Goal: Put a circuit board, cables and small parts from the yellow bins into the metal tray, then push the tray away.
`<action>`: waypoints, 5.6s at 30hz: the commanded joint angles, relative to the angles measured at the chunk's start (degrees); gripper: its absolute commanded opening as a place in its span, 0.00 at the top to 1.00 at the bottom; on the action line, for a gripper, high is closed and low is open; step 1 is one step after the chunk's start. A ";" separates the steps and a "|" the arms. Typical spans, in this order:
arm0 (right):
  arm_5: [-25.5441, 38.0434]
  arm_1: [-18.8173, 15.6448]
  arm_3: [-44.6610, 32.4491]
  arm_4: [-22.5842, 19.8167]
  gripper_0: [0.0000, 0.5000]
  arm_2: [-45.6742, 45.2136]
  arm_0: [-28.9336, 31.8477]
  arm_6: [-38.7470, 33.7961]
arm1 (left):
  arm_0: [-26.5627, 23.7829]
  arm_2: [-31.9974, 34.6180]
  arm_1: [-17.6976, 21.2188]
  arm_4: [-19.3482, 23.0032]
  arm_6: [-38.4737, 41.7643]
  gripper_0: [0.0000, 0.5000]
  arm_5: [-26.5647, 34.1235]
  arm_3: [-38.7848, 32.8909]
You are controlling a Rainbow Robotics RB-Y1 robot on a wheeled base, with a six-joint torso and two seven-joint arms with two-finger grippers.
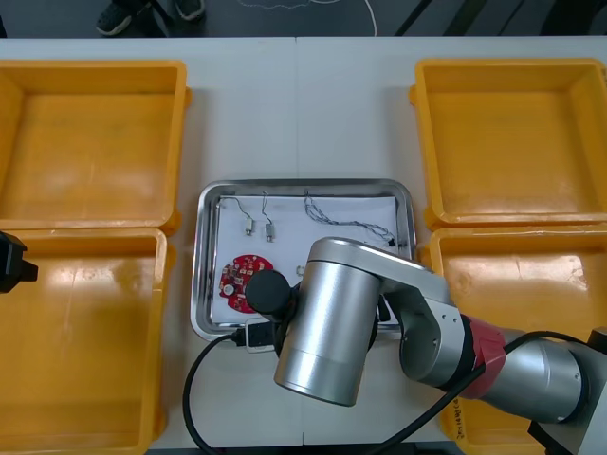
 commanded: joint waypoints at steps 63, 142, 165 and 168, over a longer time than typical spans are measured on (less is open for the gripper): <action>-8.69 2.77 6.97 3.82 1.00 -1.43 -3.79 2.21 | 0.63 0.19 1.81 0.39 -4.98 0.00 0.37 -1.87; -26.26 6.90 37.91 -4.44 1.00 -13.91 -23.74 10.56 | 0.63 0.19 1.81 0.39 -4.98 0.00 0.37 -1.87; -34.09 7.87 47.14 -4.80 1.00 -16.02 -28.05 14.34 | 0.63 0.19 1.81 0.39 -4.98 0.00 0.37 -1.87; -35.93 8.22 49.07 -4.80 1.00 -16.28 -28.58 14.78 | 0.63 0.19 1.81 0.39 -4.98 0.00 0.37 -1.87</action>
